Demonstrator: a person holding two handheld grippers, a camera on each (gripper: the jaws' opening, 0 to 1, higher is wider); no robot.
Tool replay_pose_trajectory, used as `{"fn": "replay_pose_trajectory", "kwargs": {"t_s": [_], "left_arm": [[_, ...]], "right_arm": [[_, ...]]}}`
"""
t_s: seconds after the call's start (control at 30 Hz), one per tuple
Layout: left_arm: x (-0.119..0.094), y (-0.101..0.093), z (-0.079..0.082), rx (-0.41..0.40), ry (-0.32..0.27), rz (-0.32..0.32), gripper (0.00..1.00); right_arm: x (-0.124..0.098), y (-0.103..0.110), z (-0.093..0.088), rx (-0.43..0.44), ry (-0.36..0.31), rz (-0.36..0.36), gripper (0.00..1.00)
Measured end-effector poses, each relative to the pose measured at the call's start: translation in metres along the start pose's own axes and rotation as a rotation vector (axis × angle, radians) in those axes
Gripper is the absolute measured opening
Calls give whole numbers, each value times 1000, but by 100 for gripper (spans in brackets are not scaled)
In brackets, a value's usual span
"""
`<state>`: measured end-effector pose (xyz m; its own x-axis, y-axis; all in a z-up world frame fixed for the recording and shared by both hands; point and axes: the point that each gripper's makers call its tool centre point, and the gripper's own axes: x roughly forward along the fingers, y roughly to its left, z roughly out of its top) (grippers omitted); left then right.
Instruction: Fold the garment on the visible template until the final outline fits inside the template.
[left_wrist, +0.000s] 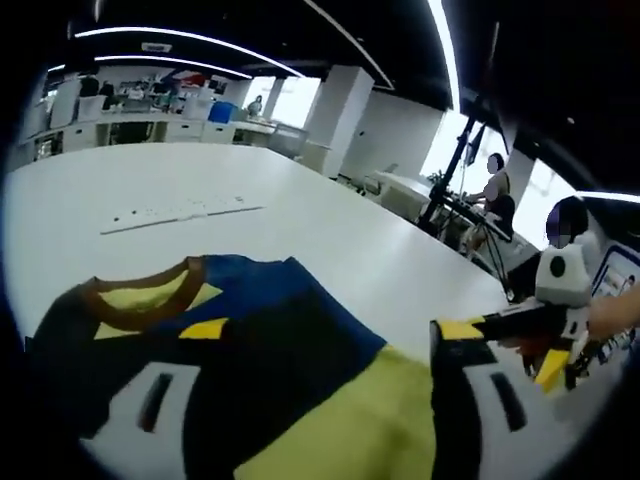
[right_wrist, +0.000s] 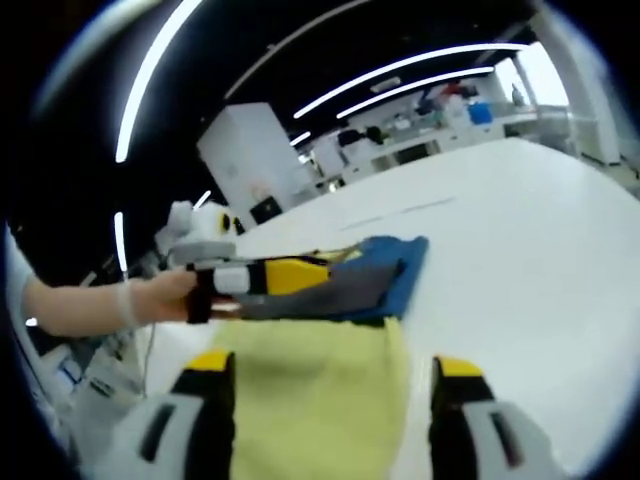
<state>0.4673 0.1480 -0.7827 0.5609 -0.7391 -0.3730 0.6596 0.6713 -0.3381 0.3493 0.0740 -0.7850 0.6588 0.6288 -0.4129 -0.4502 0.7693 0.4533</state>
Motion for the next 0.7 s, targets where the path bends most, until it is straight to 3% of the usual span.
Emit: {"fn": "replay_pose_trajectory", "kwargs": {"t_s": [0.2,0.53,0.7], "left_arm": [[-24,5,0,14,-2,18,99],[-68,22,1,10,-11,63,97],[-99,28,-4,24,-2,86,94]], "right_arm": [[-1,3,2,-16,2,1,80],[-3,7,7,-54,13,6,80],[-14,7,-3,-84,52,11,79]]}}
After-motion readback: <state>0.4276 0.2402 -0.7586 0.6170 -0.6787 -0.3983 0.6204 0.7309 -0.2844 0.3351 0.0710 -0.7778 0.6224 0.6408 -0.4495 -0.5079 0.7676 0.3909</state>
